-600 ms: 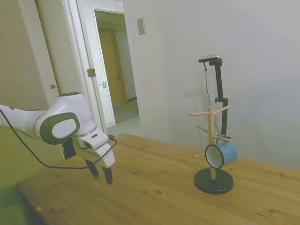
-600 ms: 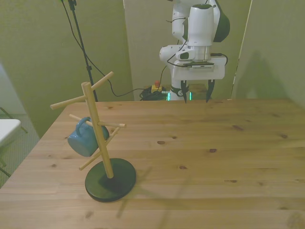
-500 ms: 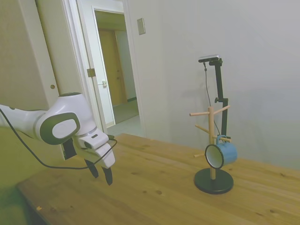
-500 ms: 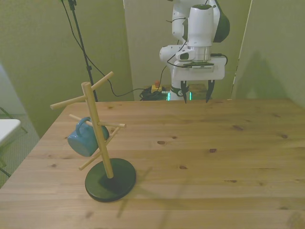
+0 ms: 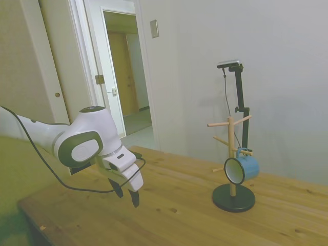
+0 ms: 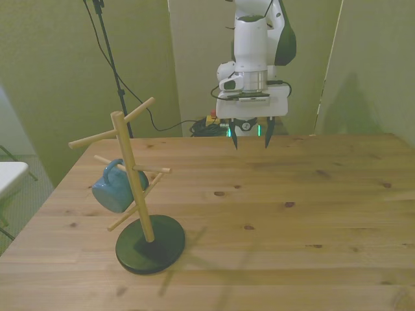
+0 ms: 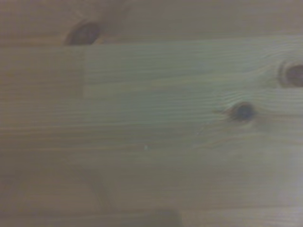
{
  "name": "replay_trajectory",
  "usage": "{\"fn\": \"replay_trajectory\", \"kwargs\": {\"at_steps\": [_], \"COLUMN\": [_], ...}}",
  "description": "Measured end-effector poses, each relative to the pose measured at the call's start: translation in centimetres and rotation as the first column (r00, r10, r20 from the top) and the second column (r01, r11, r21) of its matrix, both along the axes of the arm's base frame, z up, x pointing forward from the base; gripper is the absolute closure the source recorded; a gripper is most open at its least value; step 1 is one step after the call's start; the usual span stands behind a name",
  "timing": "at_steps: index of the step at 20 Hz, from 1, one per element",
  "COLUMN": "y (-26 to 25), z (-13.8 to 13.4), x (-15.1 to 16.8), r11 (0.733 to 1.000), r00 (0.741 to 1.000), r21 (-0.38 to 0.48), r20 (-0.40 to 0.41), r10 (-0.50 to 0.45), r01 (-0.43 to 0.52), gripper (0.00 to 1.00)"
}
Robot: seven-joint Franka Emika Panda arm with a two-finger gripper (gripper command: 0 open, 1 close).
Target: Unload the mug
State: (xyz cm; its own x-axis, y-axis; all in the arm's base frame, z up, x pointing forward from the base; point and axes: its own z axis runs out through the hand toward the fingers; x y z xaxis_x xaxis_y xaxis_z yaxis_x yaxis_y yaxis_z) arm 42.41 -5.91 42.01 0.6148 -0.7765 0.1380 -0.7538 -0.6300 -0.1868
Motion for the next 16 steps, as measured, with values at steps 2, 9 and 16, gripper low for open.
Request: {"fn": "replay_trajectory", "kwargs": {"at_steps": [2,9,16], "y": [-1.3,-5.9,-12.0], "z": [0.5,0.8,0.9], "x": [0.2,-0.2,-0.2], "r11": [1.000,0.987,0.956], "r00": [0.998,0.950,0.874], "r21": [-0.006,-0.044,-0.035], "r20": [0.058,0.282,0.417], "r10": [-0.030,-0.134,-0.250], "r01": [0.031,0.152,0.290], "gripper": [0.00,0.00,0.00]}}
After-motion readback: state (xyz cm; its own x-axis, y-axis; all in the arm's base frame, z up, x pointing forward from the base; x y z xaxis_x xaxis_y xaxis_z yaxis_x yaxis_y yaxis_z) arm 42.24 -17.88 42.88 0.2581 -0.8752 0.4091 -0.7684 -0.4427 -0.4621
